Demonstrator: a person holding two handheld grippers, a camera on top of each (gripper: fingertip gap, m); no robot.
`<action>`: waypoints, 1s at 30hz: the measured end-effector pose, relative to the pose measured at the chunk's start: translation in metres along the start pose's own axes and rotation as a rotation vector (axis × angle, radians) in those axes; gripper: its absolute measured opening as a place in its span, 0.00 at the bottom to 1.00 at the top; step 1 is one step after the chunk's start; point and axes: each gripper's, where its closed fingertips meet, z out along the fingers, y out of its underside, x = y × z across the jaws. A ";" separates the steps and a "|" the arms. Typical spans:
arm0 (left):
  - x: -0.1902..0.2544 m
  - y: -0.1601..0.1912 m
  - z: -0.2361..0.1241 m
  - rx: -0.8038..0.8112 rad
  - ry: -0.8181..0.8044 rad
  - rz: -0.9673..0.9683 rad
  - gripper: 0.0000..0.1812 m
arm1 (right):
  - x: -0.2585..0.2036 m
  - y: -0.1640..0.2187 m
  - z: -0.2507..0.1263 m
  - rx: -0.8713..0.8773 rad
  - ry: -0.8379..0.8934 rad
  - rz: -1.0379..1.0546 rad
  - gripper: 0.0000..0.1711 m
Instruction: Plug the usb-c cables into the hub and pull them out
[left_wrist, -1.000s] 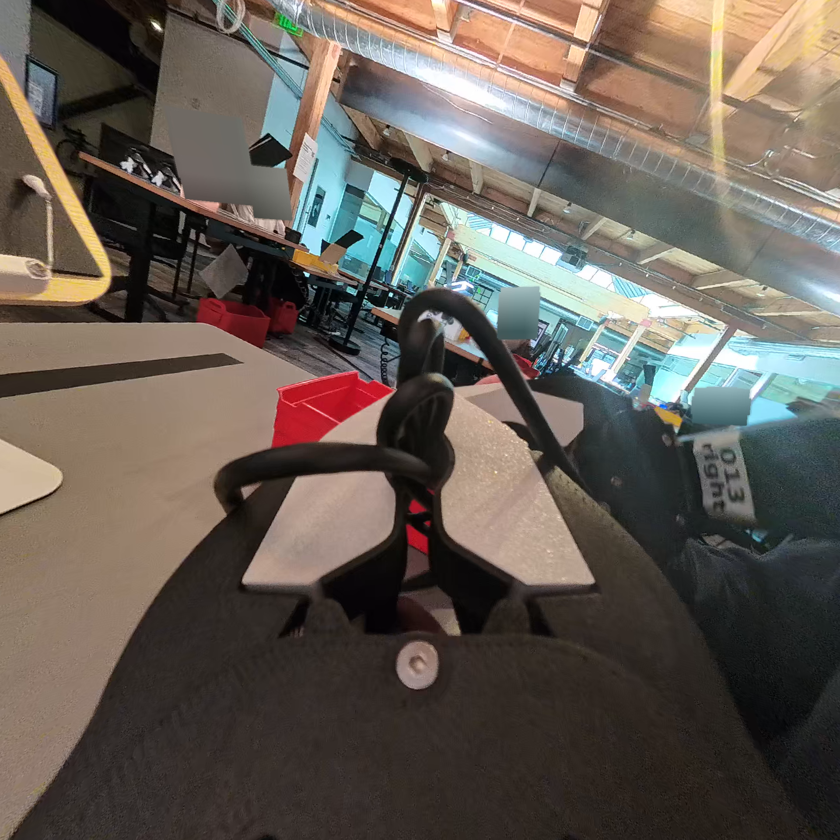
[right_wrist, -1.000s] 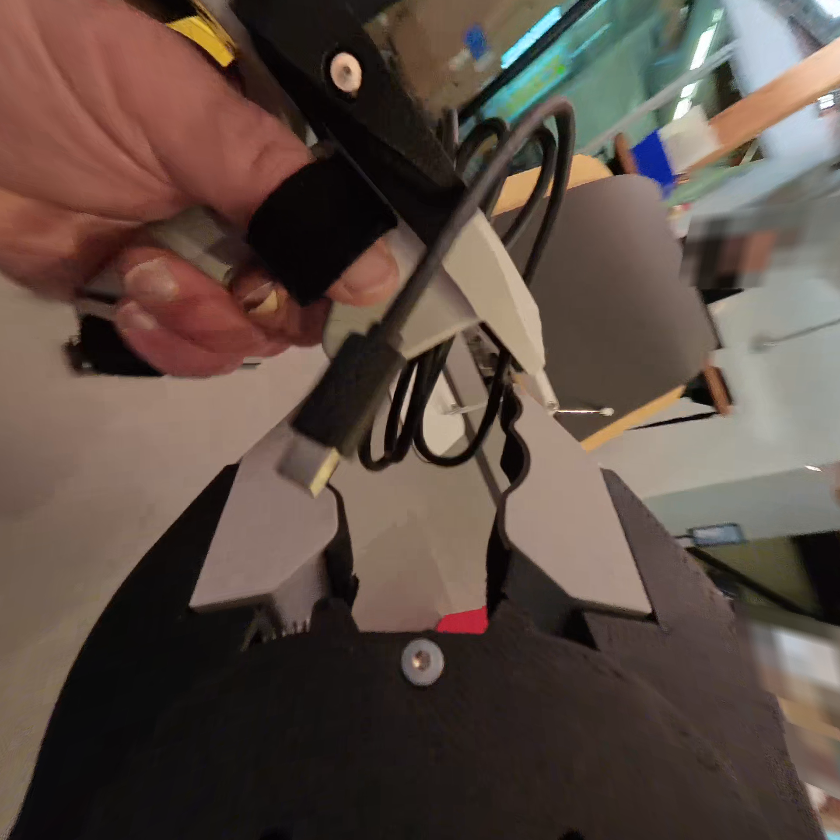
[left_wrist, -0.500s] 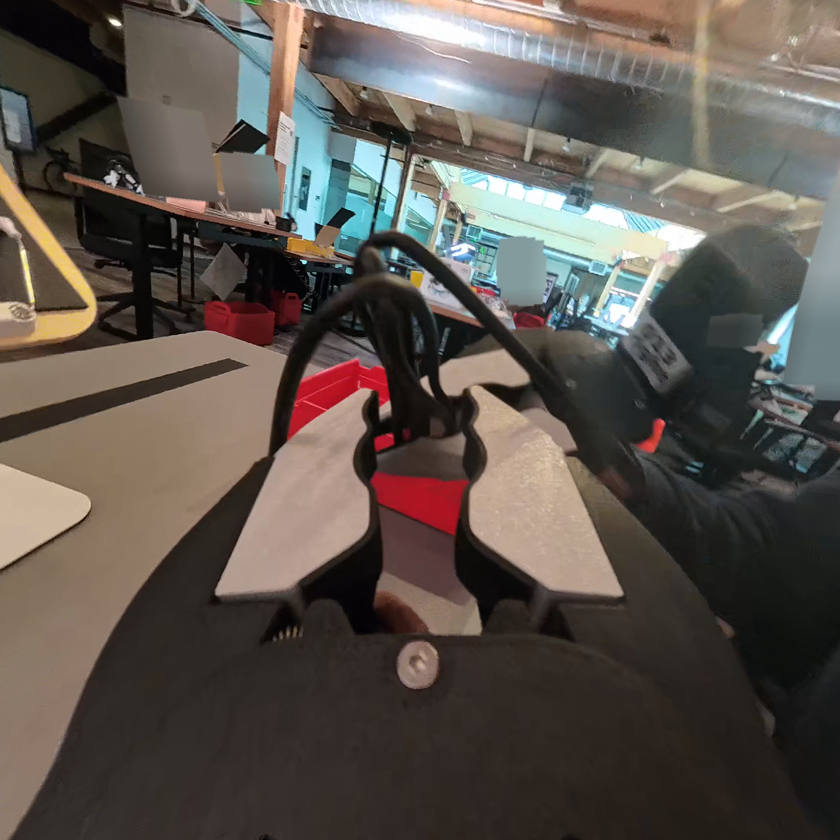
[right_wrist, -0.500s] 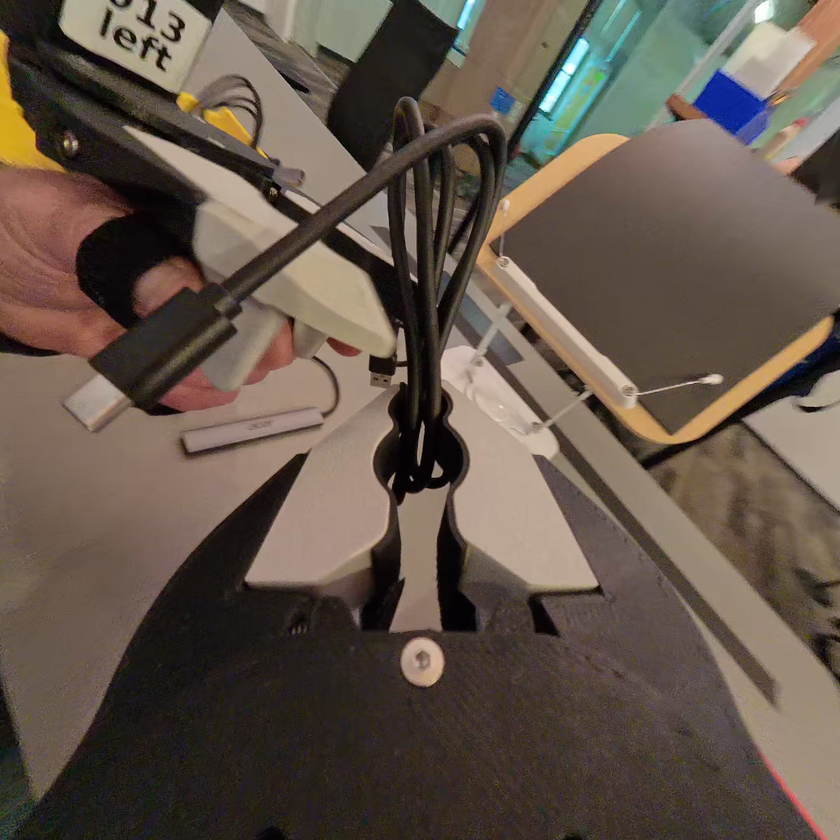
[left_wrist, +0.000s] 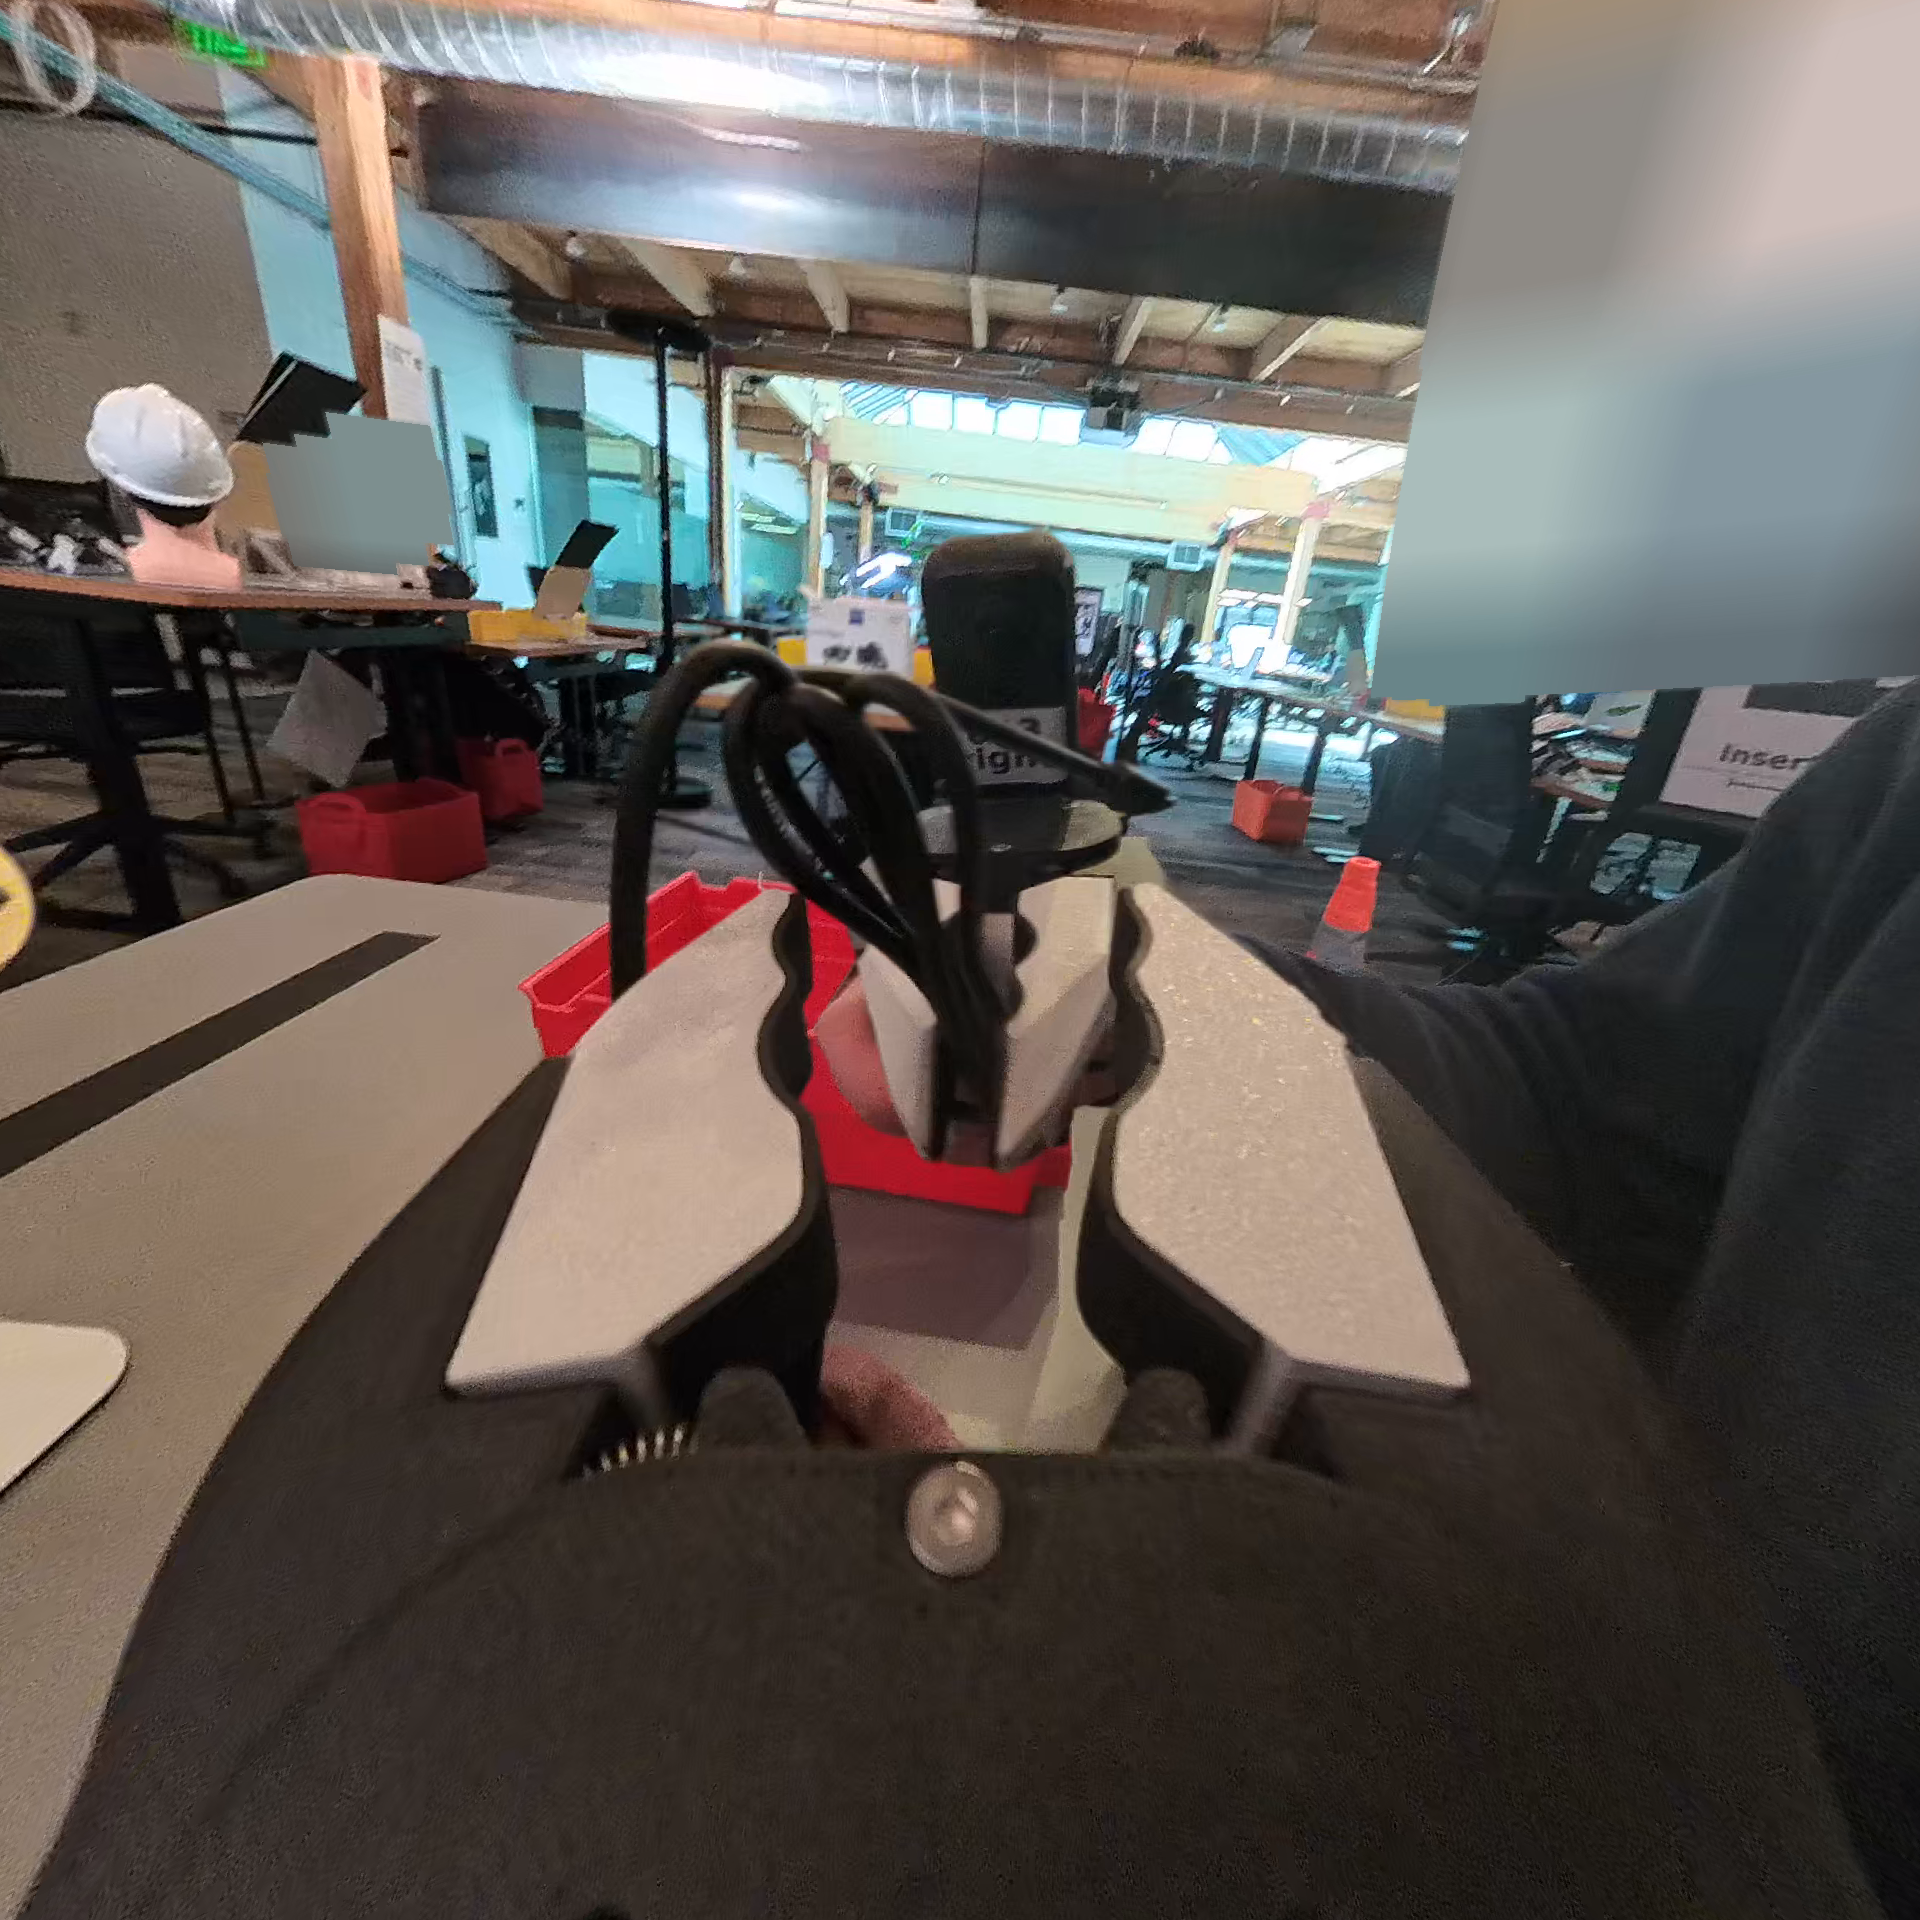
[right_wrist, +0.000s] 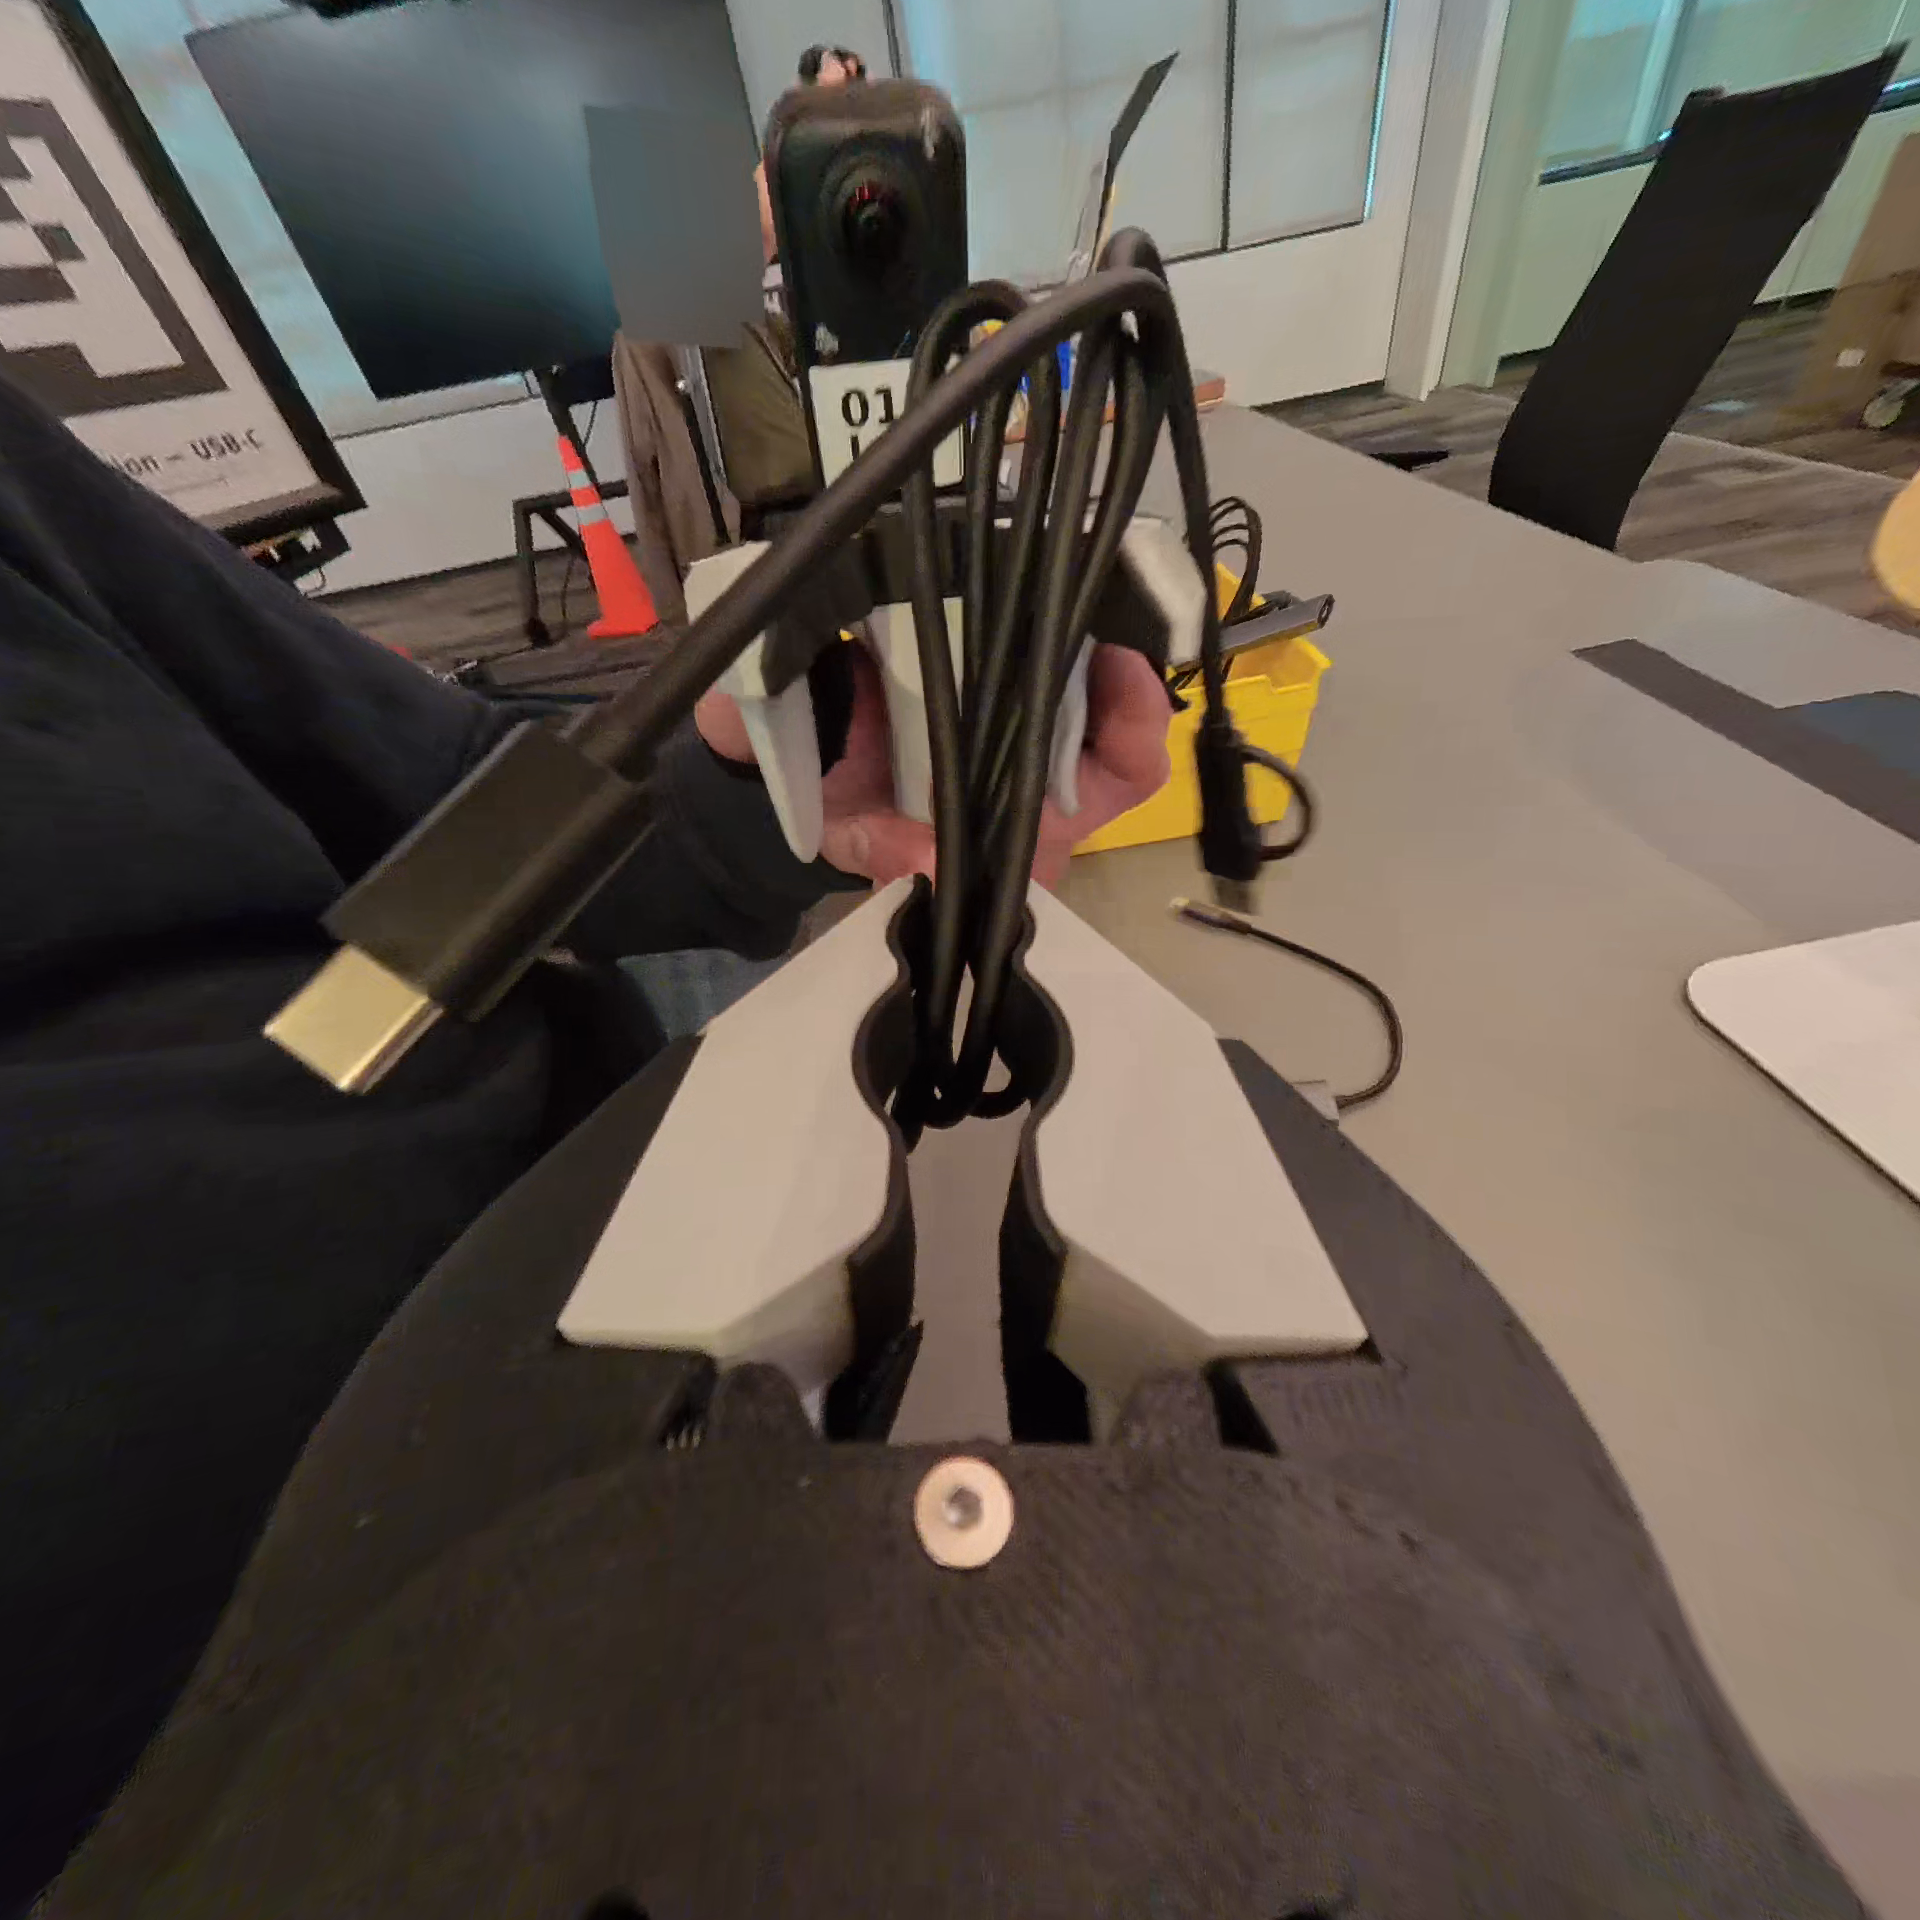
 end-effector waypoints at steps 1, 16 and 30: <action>-0.002 0.002 0.002 -0.016 -0.019 0.003 0.30 | -0.002 0.002 0.003 -0.011 -0.006 -0.004 0.04; -0.007 0.007 0.007 -0.027 -0.080 -0.020 0.06 | 0.005 0.007 0.018 -0.083 0.044 -0.035 0.07; -0.047 0.002 0.006 0.113 -0.378 -0.238 0.05 | 0.058 -0.012 -0.008 -0.400 1.091 -0.847 0.24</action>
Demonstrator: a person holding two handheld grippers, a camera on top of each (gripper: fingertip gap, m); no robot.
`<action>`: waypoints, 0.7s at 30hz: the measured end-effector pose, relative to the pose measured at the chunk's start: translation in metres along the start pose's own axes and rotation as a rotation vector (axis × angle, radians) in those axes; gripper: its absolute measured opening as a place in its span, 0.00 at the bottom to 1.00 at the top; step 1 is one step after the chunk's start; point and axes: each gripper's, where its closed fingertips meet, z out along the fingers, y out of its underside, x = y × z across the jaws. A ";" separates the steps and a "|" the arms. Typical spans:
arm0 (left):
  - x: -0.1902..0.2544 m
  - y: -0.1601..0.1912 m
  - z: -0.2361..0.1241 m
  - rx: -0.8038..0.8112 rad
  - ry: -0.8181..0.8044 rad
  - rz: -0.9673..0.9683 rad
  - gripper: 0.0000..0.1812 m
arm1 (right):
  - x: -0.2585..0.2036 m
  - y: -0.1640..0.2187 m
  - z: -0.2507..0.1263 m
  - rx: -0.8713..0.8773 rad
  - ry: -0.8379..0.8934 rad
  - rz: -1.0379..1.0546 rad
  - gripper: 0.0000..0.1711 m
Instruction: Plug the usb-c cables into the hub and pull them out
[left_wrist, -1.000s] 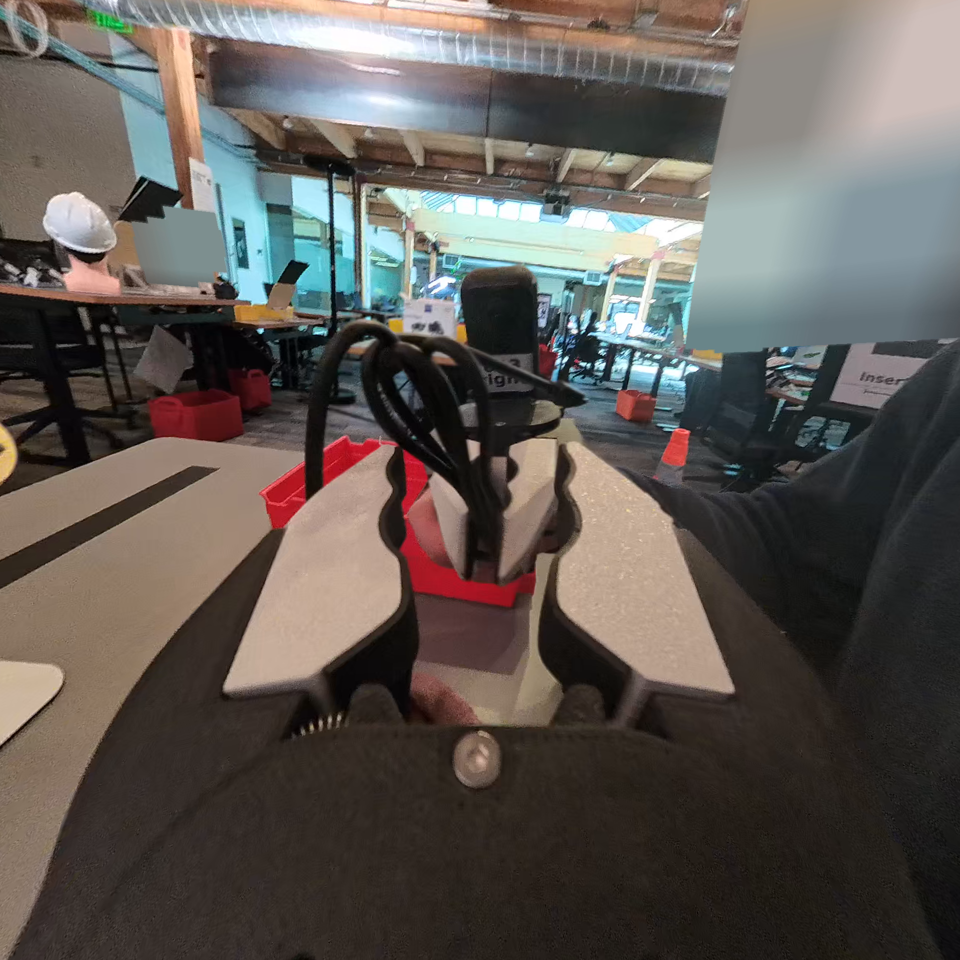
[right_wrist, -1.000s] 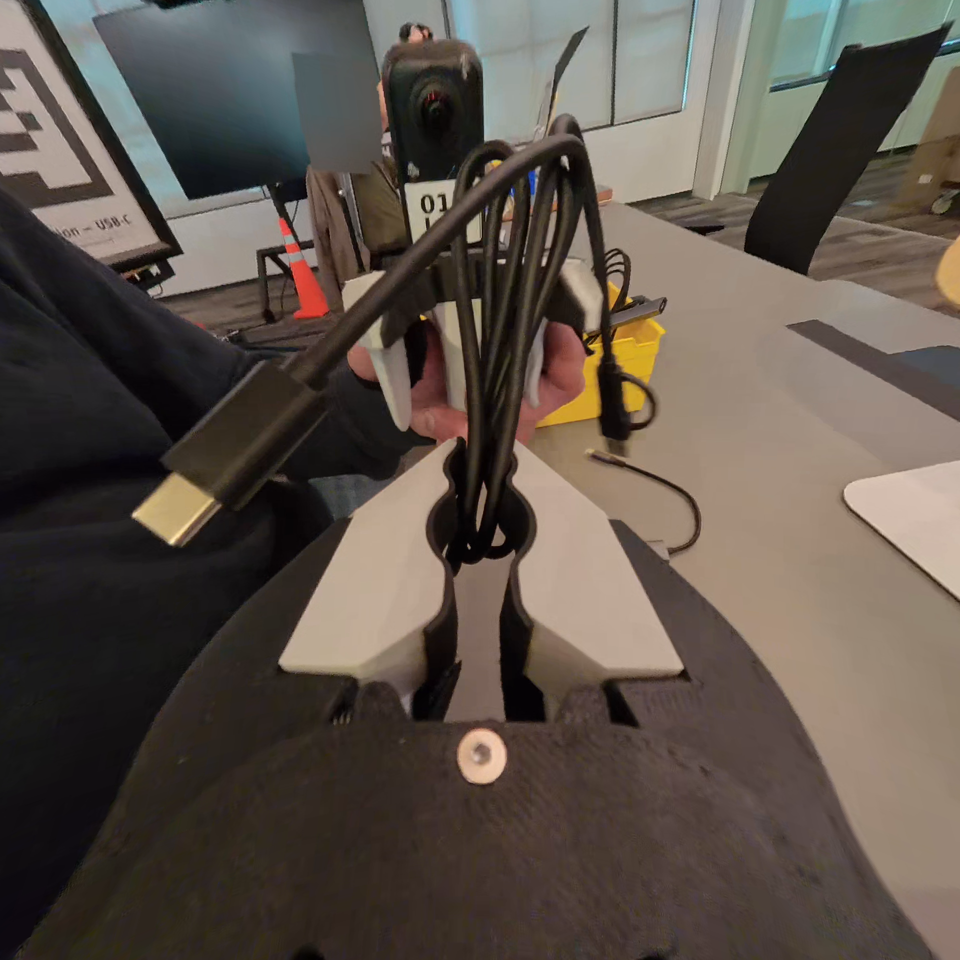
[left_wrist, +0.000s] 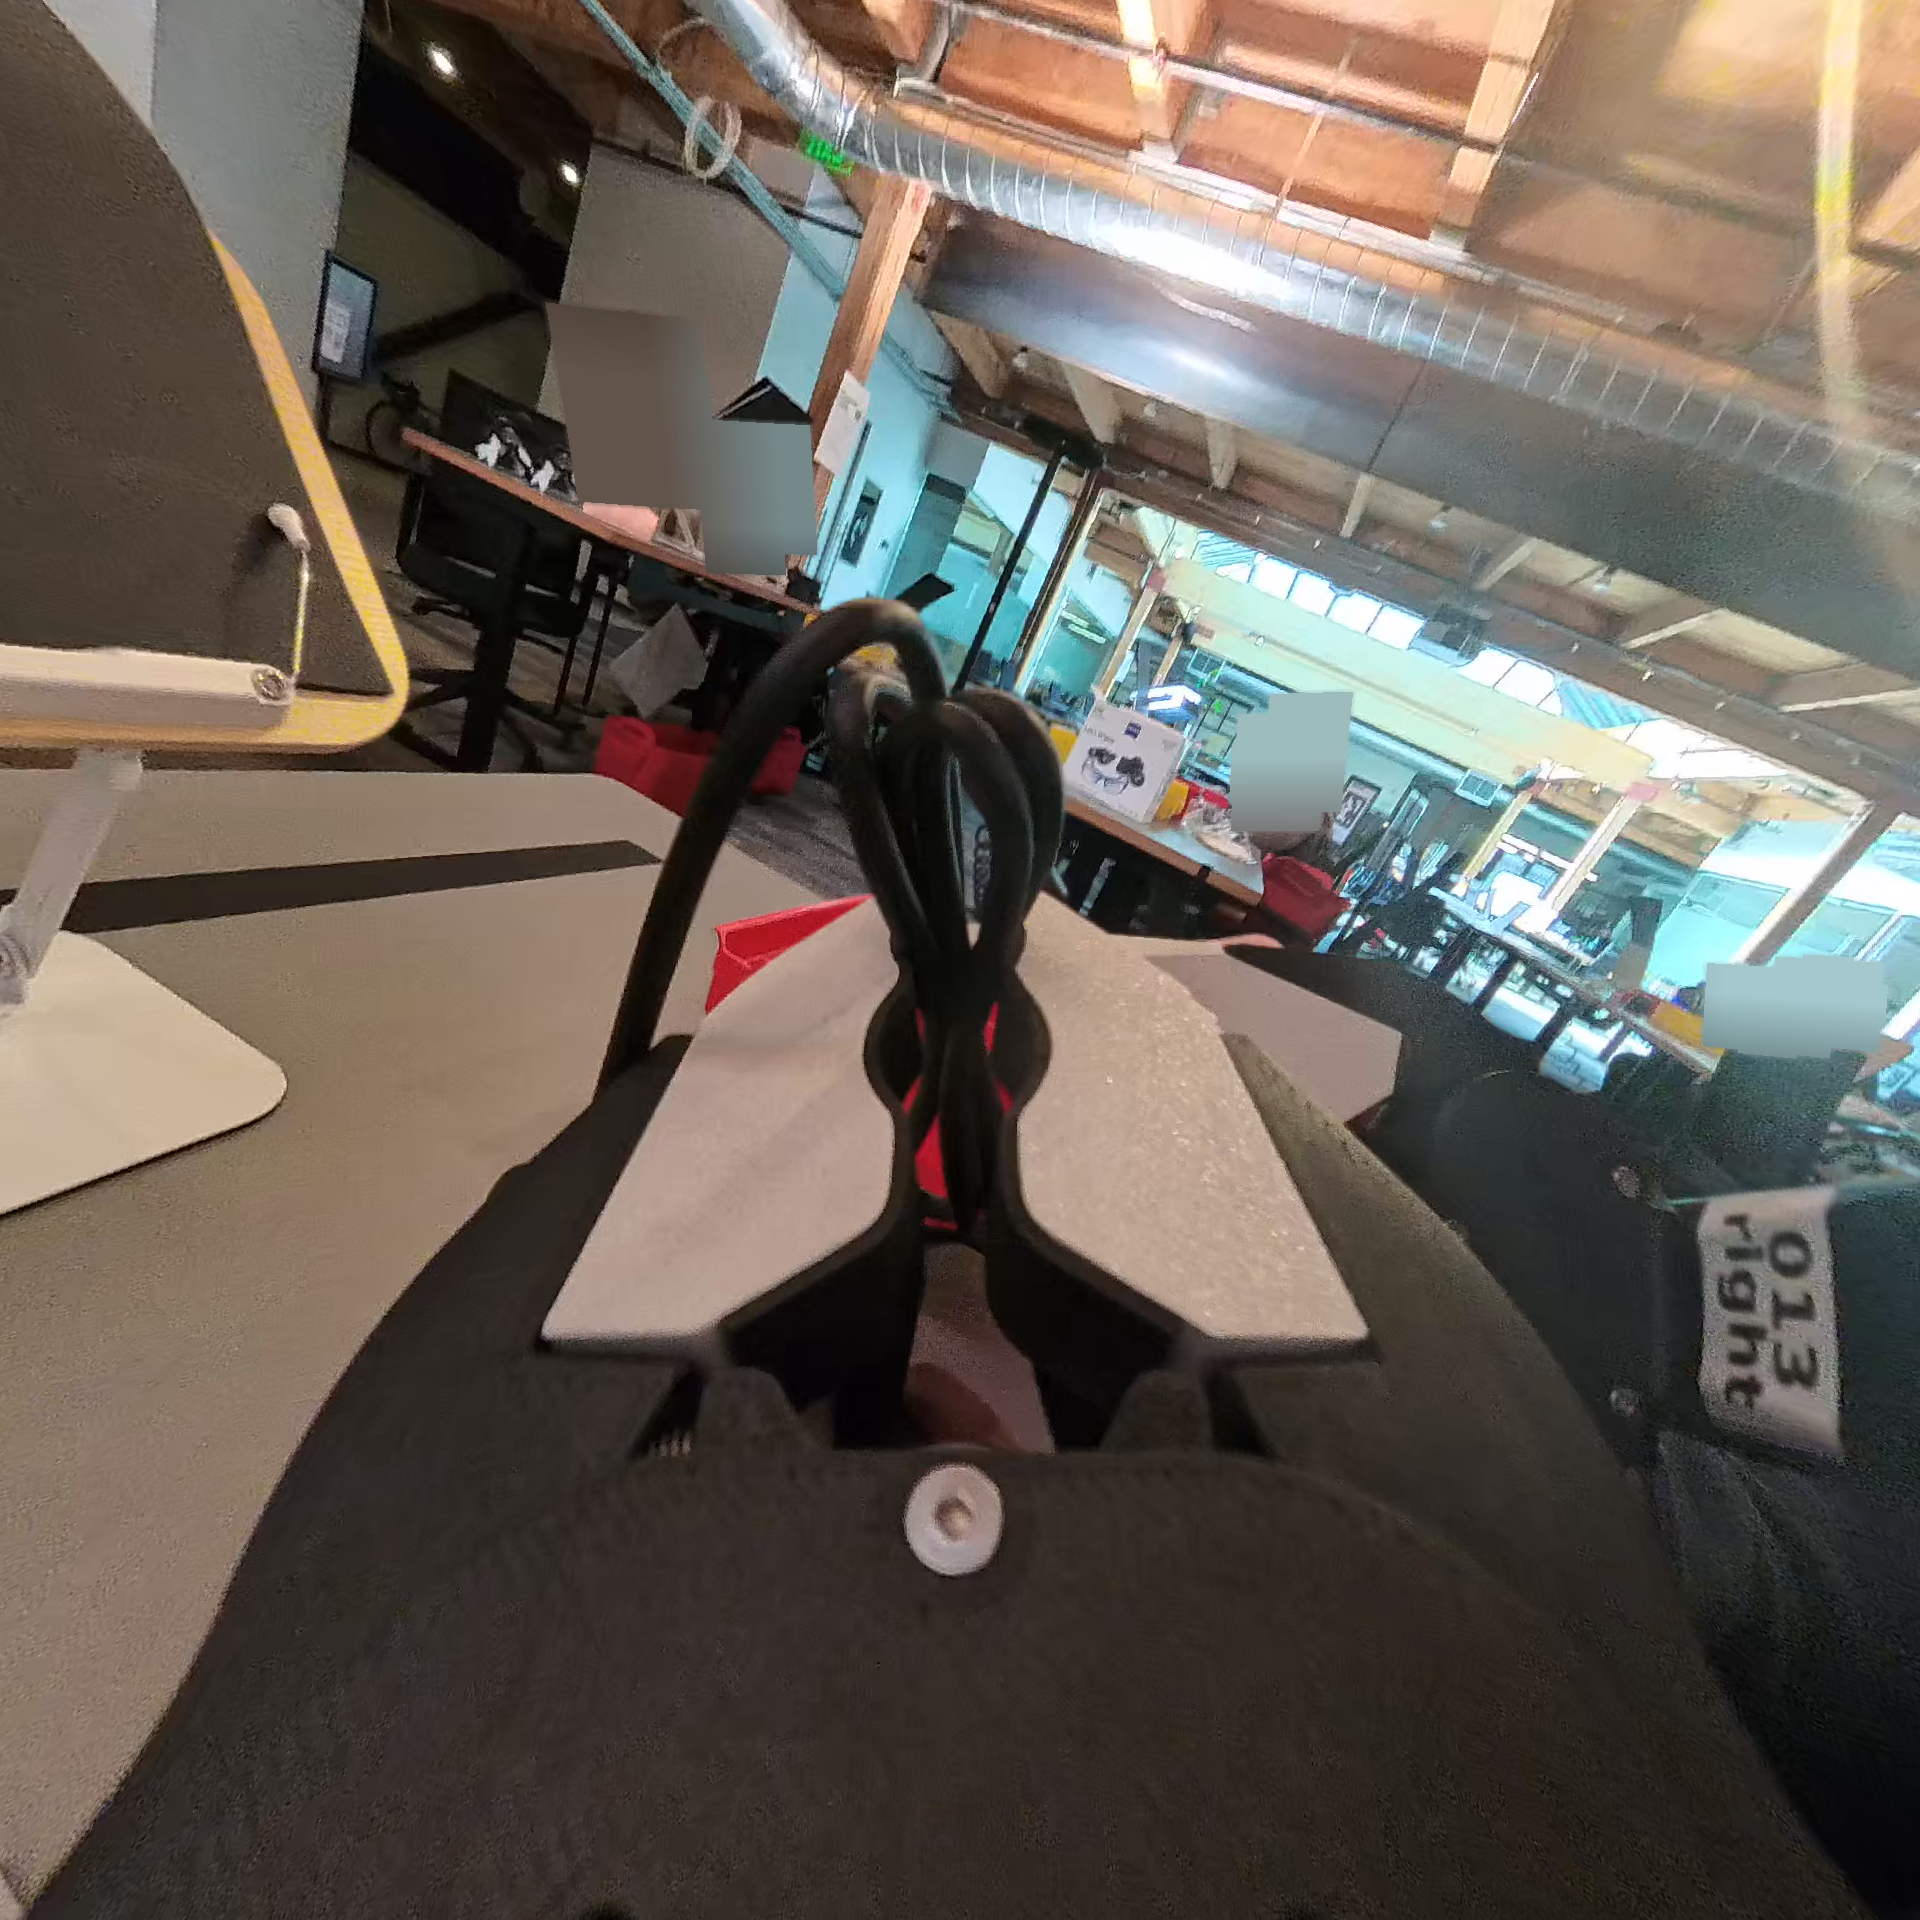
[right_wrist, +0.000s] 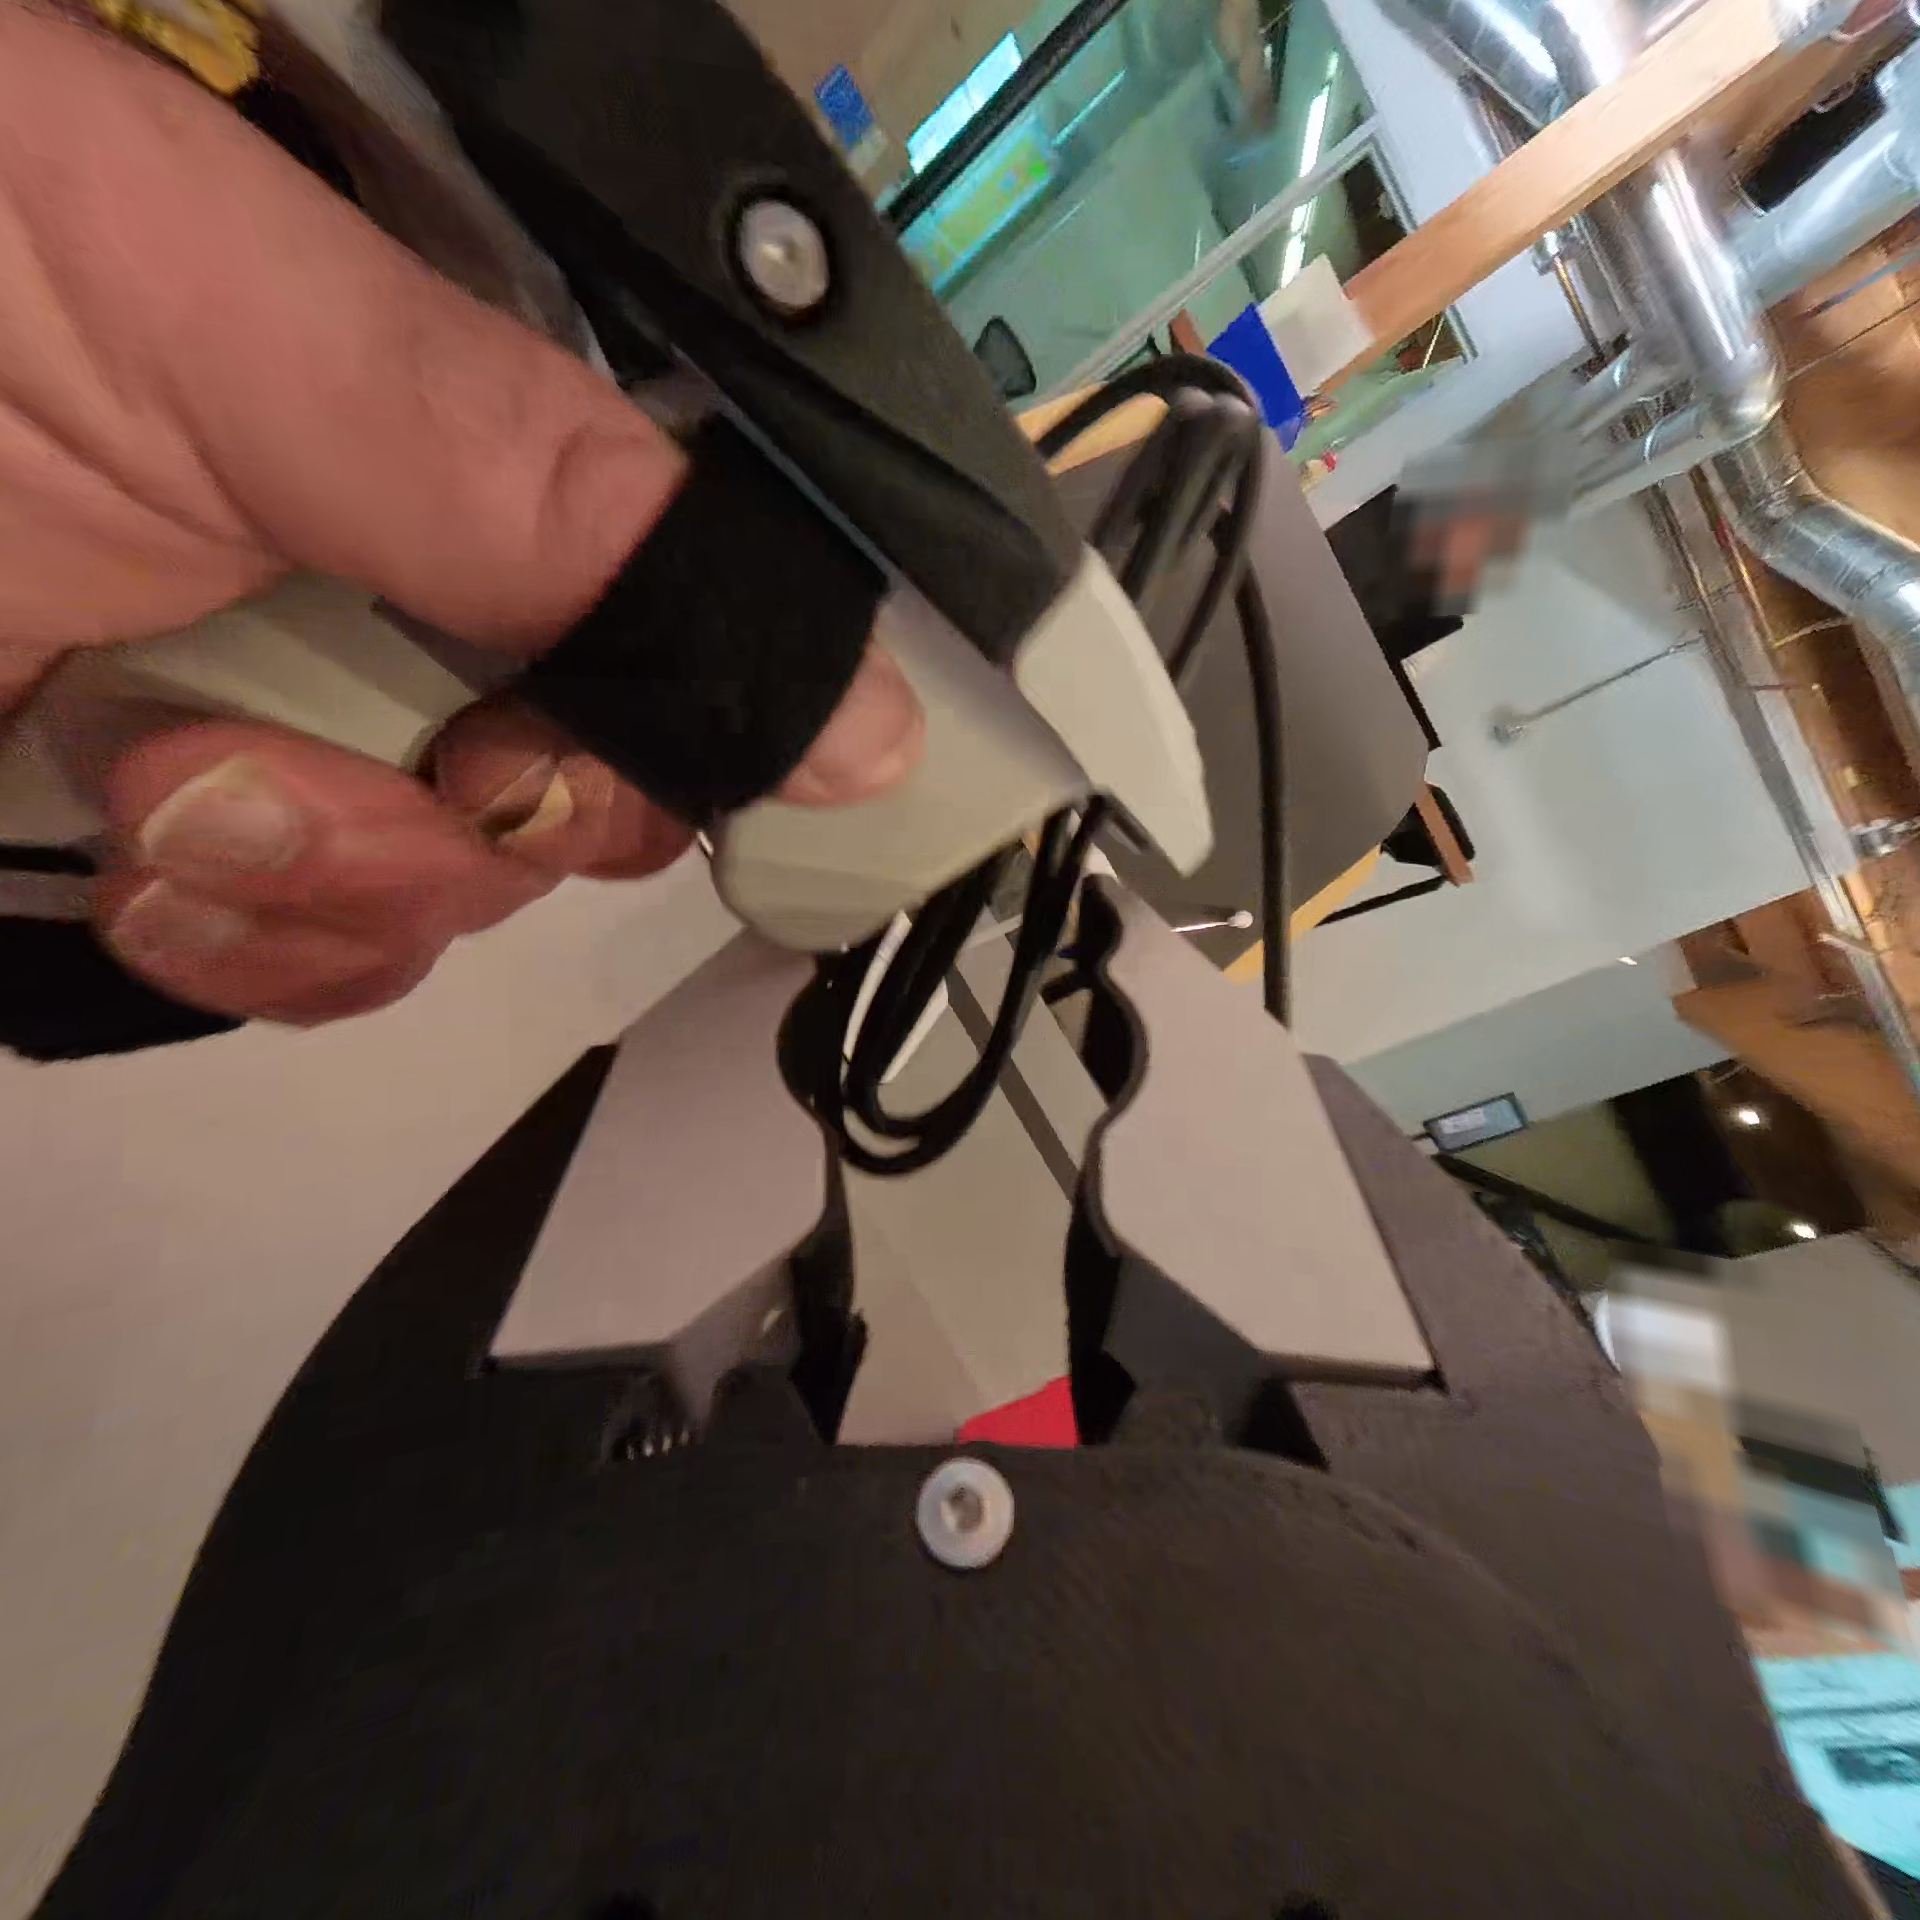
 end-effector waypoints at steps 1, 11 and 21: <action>0.003 0.003 0.002 -0.013 -0.003 -0.003 0.05 | 0.000 0.000 0.003 -0.016 0.011 -0.028 0.23; 0.002 0.009 -0.002 -0.054 -0.028 0.008 0.08 | 0.007 0.003 0.007 0.026 -0.091 0.118 0.03; 0.014 0.007 -0.026 -0.157 0.027 0.204 0.20 | 0.011 0.006 0.003 0.132 -0.283 0.405 0.03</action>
